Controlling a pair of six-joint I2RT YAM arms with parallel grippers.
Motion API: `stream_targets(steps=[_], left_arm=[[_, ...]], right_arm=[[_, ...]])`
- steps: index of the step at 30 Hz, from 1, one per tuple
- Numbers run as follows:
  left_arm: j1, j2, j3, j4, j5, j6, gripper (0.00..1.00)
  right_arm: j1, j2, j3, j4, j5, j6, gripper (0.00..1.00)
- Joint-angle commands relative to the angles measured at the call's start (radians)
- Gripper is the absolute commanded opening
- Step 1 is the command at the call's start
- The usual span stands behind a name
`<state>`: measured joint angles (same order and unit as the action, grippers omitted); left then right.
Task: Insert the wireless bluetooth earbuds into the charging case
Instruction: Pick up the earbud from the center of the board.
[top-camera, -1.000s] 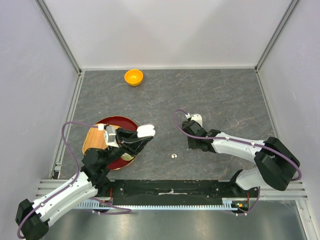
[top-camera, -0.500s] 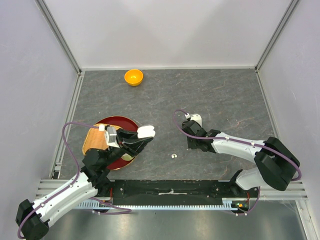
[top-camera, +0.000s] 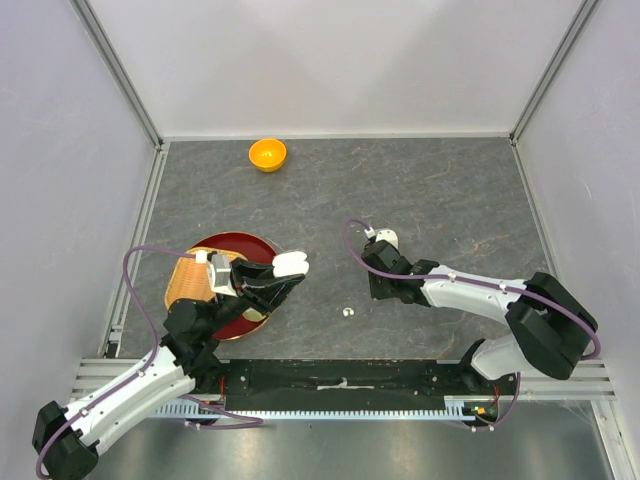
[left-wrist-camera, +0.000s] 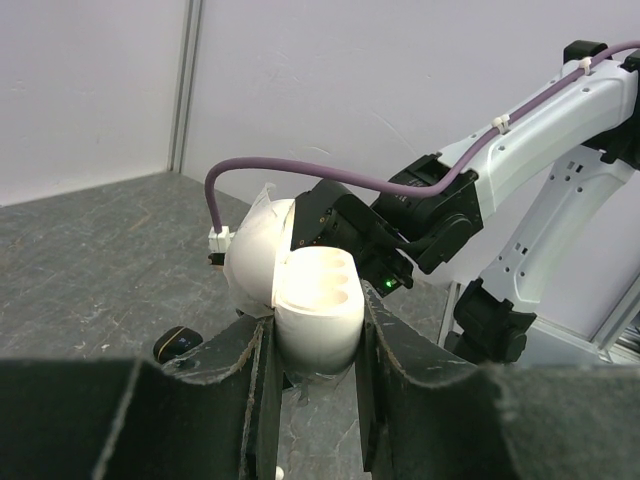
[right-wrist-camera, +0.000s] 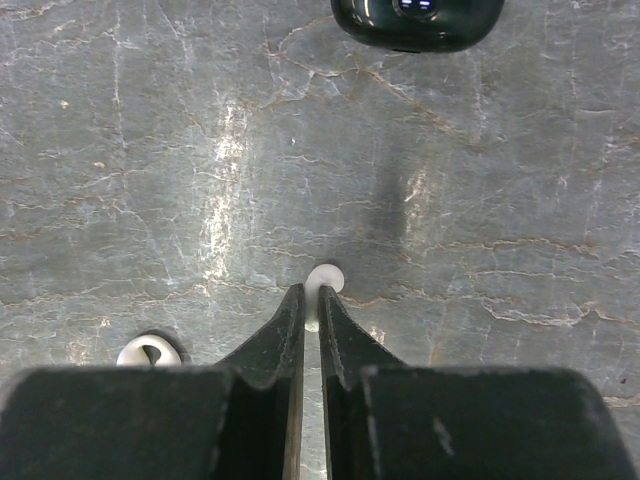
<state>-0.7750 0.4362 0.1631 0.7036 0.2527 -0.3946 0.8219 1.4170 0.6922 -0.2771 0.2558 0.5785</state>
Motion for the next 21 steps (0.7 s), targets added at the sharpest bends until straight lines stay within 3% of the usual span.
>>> stream_targets(steps=[1,14,21], left_arm=[[-0.004,-0.007,0.000,0.016,-0.024,-0.030,0.02],[-0.003,-0.002,0.001,0.013,-0.036,-0.033,0.02],[-0.003,0.009,0.001,0.016,-0.036,-0.039,0.02]], right_arm=[[0.008,0.040,-0.011,-0.002,-0.030,0.009,0.13],[0.008,0.019,0.006,-0.047,0.048,0.021,0.06],[0.008,0.014,0.010,-0.074,0.063,0.029,0.15]])
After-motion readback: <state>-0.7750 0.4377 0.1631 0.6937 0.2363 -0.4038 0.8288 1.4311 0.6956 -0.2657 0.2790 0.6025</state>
